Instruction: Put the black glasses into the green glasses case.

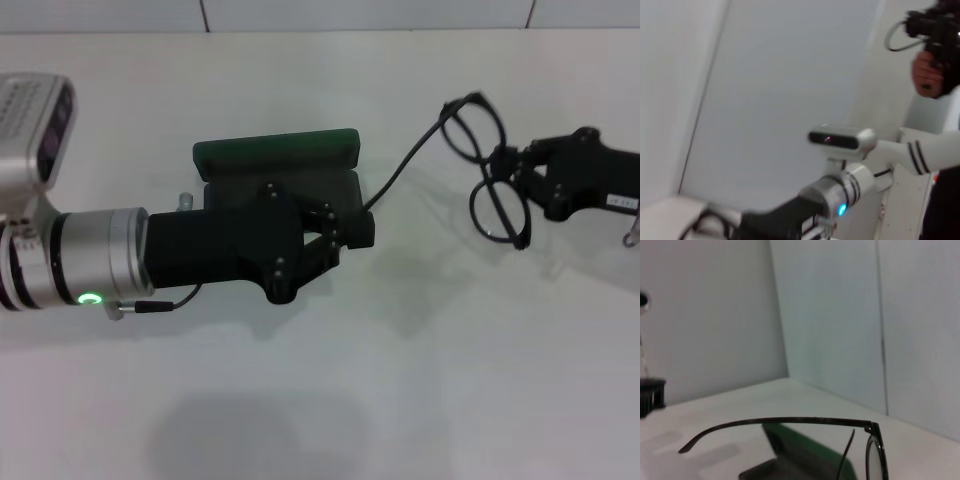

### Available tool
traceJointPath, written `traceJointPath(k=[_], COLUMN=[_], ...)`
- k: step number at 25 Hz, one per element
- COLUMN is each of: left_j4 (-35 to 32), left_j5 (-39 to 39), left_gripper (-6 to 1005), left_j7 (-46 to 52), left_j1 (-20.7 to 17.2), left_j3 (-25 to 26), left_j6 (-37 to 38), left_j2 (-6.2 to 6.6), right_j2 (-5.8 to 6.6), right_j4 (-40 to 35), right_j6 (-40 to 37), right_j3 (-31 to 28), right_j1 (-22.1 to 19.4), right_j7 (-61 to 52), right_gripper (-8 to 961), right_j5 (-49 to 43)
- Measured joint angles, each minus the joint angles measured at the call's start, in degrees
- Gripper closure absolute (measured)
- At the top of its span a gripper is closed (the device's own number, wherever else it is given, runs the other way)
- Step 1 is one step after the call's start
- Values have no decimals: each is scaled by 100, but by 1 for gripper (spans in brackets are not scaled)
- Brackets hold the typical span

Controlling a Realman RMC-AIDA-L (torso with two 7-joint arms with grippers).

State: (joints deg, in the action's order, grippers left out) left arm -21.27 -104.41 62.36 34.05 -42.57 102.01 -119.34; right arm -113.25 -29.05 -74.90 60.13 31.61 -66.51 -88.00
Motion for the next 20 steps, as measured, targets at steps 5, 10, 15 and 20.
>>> traceJointPath(k=[5, 10, 15, 20], left_j4=[27, 49, 53, 53], left_j5=[13, -3, -64, -70], left_gripper=[992, 993, 992, 992], left_j7=[-339, -227, 43, 126], left_j1=[-8, -8, 15, 42], left_j3=[-29, -29, -45, -243], left_j6=[33, 15, 37, 71], left_j2=[-5, 2, 9, 7], right_j2=[-147, -214, -215, -215], right_j4=[-70, -117, -133, -145], right_j6=[-40, -206, -317, -469], right_j3=[0, 183, 297, 298], right_j1=[153, 355, 539, 675], right_j7=[35, 97, 137, 159], right_gripper=[915, 915, 915, 915], right_j5=[-511, -710, -714, -717])
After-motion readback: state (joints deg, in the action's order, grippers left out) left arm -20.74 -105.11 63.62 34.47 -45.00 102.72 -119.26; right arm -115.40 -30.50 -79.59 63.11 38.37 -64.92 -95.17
